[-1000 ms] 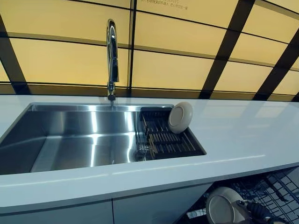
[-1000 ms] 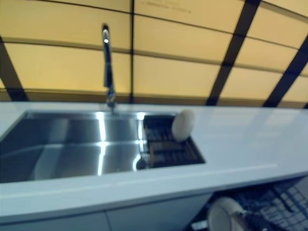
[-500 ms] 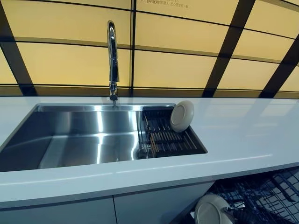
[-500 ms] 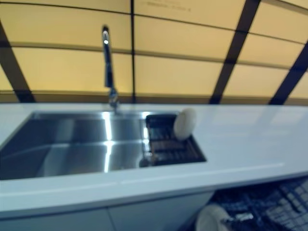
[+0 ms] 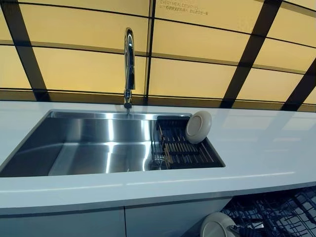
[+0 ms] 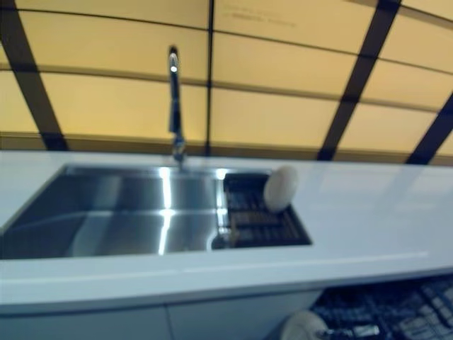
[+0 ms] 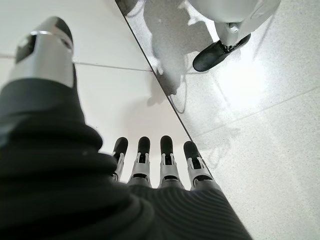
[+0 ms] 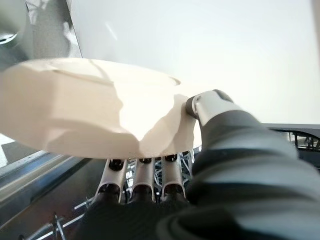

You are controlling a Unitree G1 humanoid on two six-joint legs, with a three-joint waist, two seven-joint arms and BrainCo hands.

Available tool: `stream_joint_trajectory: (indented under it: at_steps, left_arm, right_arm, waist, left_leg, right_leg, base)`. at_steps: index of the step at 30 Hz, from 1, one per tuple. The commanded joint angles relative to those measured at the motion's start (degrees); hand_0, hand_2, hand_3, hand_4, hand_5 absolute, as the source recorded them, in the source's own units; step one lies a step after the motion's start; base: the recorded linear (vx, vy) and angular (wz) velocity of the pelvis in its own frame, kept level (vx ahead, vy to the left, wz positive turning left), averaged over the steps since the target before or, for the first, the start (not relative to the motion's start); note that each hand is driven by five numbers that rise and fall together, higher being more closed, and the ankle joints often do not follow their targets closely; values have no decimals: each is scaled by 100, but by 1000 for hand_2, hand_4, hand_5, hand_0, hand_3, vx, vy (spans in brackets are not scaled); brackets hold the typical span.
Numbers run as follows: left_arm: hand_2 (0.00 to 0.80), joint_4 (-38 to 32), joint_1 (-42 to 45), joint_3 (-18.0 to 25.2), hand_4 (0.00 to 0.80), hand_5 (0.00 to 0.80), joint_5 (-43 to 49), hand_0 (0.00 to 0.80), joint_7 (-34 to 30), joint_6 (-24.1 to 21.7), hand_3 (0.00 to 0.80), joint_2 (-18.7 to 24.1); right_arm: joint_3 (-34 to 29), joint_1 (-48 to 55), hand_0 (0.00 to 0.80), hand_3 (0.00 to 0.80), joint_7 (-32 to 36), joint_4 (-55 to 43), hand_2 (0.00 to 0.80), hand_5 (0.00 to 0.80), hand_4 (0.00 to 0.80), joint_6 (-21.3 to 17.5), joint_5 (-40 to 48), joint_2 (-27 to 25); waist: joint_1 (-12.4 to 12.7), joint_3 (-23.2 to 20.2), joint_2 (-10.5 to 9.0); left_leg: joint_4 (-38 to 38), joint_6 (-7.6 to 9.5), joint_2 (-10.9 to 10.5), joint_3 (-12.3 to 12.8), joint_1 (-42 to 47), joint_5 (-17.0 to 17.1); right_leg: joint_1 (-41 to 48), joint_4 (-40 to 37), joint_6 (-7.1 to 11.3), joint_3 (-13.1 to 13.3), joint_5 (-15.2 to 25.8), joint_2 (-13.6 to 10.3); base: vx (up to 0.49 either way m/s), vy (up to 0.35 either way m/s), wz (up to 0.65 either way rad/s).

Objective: Take plates into dishwasher

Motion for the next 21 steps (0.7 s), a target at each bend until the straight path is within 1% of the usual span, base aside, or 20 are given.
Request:
stream_joint_trajectory:
  at_steps: [1,8,12,16,21]
  left_arm:
    - [0,-239,-249,-32,0,0,158,0,-8,-65,0,45]
    - [0,-287,-235,-40,0,0,162,0,-39,-41,0,34]
    - [0,-291,-206,-17,0,0,170,0,-22,-37,0,33]
    - [0,-430,-133,169,0,0,139,0,-2,52,0,85]
    - [0,-322,-88,327,0,0,74,0,29,-43,0,153]
  right_arm:
    - [80,-522,800,800,7,-20,800,800,800,-292,-58,-19]
    - [186,-564,800,800,34,97,800,800,800,-297,-109,76]
    - [168,-577,800,800,34,-34,800,800,800,-348,-128,50]
    - [-137,-425,800,800,299,-990,800,800,800,-253,-15,-109]
    - [-579,-149,800,800,552,-1891,800,800,800,-434,146,-327]
  waist:
    - [104,129,229]
    - [141,144,260]
    - [141,155,261]
    - [43,219,229]
    - [-109,261,191]
  left_leg:
    - [82,327,-129,-38,13,-234]
    - [75,340,-128,-88,28,-222]
    - [67,333,-123,-95,47,-228]
    - [53,328,-108,-73,61,-234]
    - [42,336,-87,-21,50,-232]
  right_leg:
    - [-228,613,499,239,1038,-492]
    - [-226,672,501,237,1031,-510]
    - [-207,673,505,229,1037,-516]
    - [-278,740,530,271,1108,-507]
    - [-395,833,543,364,1138,-468]
  base:
    - [14,13,-5]
    - [2,2,1]
    - [7,4,10]
    - [-12,5,2]
    - [-39,3,-2]
